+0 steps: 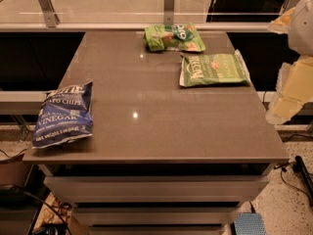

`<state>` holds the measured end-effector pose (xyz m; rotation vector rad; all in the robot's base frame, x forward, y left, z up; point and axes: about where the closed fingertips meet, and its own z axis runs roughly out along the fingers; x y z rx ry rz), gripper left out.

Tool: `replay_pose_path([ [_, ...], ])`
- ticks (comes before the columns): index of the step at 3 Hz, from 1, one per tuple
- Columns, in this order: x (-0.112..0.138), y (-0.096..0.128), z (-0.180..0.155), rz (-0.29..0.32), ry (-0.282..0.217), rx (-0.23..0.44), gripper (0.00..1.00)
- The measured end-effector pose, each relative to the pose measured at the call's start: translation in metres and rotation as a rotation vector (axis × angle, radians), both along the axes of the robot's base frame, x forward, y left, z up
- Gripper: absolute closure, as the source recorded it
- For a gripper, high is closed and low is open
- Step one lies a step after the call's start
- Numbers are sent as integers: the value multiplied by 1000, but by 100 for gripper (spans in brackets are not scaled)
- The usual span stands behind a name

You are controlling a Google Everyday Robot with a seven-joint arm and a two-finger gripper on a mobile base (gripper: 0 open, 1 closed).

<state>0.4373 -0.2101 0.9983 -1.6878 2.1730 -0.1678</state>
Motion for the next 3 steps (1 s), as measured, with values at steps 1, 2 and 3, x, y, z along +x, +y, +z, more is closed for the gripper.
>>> replay_pose_path([
  [1, 0, 0, 1, 0, -2, 0, 0],
  [2, 12, -1, 8, -22, -45, -9, 0],
  [3, 34, 1, 15, -57, -116, -29, 0],
])
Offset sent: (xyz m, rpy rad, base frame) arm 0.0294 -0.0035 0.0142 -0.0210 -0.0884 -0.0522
